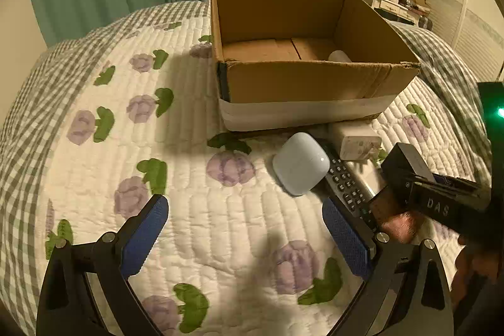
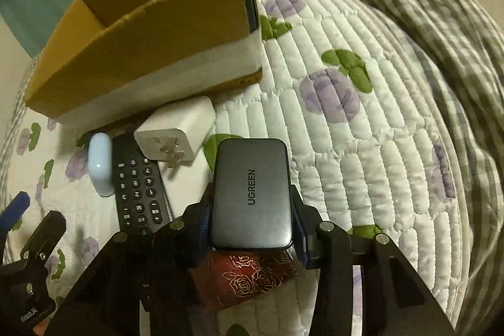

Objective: Organize rigid objects
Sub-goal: 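Grasp the grey power bank with the right gripper while the left grasps the blue earbud case, then place the earbud case and power bank into the box, opening both grippers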

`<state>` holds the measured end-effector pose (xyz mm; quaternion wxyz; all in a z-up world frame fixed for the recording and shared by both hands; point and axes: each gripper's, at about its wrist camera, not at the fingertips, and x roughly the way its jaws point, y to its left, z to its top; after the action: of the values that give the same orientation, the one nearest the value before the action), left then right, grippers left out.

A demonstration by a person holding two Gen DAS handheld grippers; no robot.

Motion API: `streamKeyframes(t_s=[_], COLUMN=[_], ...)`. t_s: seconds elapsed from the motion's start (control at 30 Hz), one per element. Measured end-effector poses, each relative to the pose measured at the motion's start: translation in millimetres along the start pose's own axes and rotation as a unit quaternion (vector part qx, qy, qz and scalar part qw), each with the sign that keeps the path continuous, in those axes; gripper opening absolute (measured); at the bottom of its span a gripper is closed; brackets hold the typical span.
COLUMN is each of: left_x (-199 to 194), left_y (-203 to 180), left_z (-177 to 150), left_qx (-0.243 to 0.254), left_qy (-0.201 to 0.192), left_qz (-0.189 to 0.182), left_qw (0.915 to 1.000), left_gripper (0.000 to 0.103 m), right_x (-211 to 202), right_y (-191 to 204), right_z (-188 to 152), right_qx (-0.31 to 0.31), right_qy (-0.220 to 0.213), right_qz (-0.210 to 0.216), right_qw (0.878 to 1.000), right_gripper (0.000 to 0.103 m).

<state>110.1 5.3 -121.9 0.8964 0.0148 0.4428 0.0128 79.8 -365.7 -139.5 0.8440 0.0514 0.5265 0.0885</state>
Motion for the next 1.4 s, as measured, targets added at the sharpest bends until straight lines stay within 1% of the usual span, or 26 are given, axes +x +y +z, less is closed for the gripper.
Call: streamKeyframes(t_s=[0.07, 0.2, 0.23, 0.3, 0.33, 0.37, 0.43, 0.5, 0.53, 0.57, 0.6, 0.63, 0.77, 0.87, 0.97, 1.03, 1.07, 1.13, 1.23, 1.33, 1.4], left_x=[4, 17, 23, 32, 37, 41, 49, 55, 56, 57, 57, 56, 49, 48, 56, 58, 57, 48, 27, 4, -10], left_y=[-3, -13, -17, -21, -24, -26, -30, -30, -29, -27, -27, -26, -19, -15, -23, -24, -25, -22, -19, -18, -17], left_z=[4, 14, 17, 21, 23, 25, 28, 30, 30, 30, 30, 29, 28, 29, 32, 34, 36, 34, 33, 33, 32], left_qx=[-0.004, -0.009, -0.009, -0.008, -0.005, 0.000, 0.008, 0.007, 0.005, 0.003, 0.001, 0.000, -0.008, -0.020, 0.001, -0.001, -0.004, -0.008, -0.006, -0.001, 0.001], left_qy=[0.003, 0.011, 0.017, 0.026, 0.032, 0.038, 0.050, 0.058, 0.060, 0.062, 0.062, 0.062, 0.052, 0.052, 0.055, 0.055, 0.056, 0.049, 0.037, 0.022, 0.013], left_qz=[-0.002, -0.014, -0.019, -0.023, -0.026, -0.027, -0.025, -0.032, -0.039, -0.047, -0.051, -0.055, -0.040, -0.040, -0.028, -0.022, -0.023, -0.027, -0.038, -0.046, -0.051], left_qw=[1.0000, 0.9998, 0.9996, 0.9994, 0.9992, 0.9989, 0.9984, 0.9978, 0.9975, 0.9970, 0.9968, 0.9966, 0.9978, 0.9976, 0.9981, 0.9982, 0.9982, 0.9984, 0.9986, 0.9987, 0.9986], left_gripper=[0.100, 0.100, 0.099, 0.098, 0.091, 0.080, 0.073, 0.068, 0.064, 0.058, 0.055, 0.046, 0.037, 0.036, 0.036, 0.036, 0.033, 0.029, 0.026, 0.024, 0.024], right_x=[-7, -22, -26, -29, -30, -29, -26, -25, -22, -18, -18, -16, -14, -14, -15, -14, -14, -14, -23, -39, -52], right_y=[1, 1, 4, -3, -5, -8, -10, 6, 6, 3, 4, 5, 5, 6, 7, 9, 8, 8, 5, 5, 9], right_z=[-1, 4, 7, 11, 12, 12, 14, 23, 24, 27, 27, 28, 28, 28, 27, 24, 24, 23, 19, 20, 19], right_qx=[-0.010, -0.031, -0.035, -0.031, -0.027, -0.023, -0.022, -0.023, -0.020, -0.017, -0.017, -0.019, -0.022, -0.022, -0.024, -0.026, -0.028, -0.029, -0.027, -0.033, -0.048], right_qy=[-0.025, -0.061, -0.066, -0.074, -0.076, -0.077, -0.077, -0.072, -0.069, -0.066, -0.065, -0.064, -0.063, -0.062, -0.059, -0.056, -0.055, -0.055, -0.057, -0.067, -0.076], right_qz=[0.001, -0.010, -0.013, -0.012, -0.009, -0.008, -0.009, -0.009, -0.004, 0.001, 0.003, 0.003, 0.001, 0.000, 0.001, 0.001, 0.000, -0.002, -0.001, 0.003, 0.005], right_qw=[1.000, 0.998, 0.997, 0.997, 0.997, 0.997, 0.997, 0.997, 0.997, 0.998, 0.998, 0.998, 0.998, 0.998, 0.998, 0.998, 0.998, 0.998, 0.998, 0.997, 0.996], right_gripper=[0.042, 0.042, 0.042, 0.042, 0.042, 0.042, 0.041, 0.041, 0.041, 0.041, 0.041, 0.041, 0.041, 0.041, 0.041, 0.041, 0.041, 0.041, 0.041, 0.041, 0.041])
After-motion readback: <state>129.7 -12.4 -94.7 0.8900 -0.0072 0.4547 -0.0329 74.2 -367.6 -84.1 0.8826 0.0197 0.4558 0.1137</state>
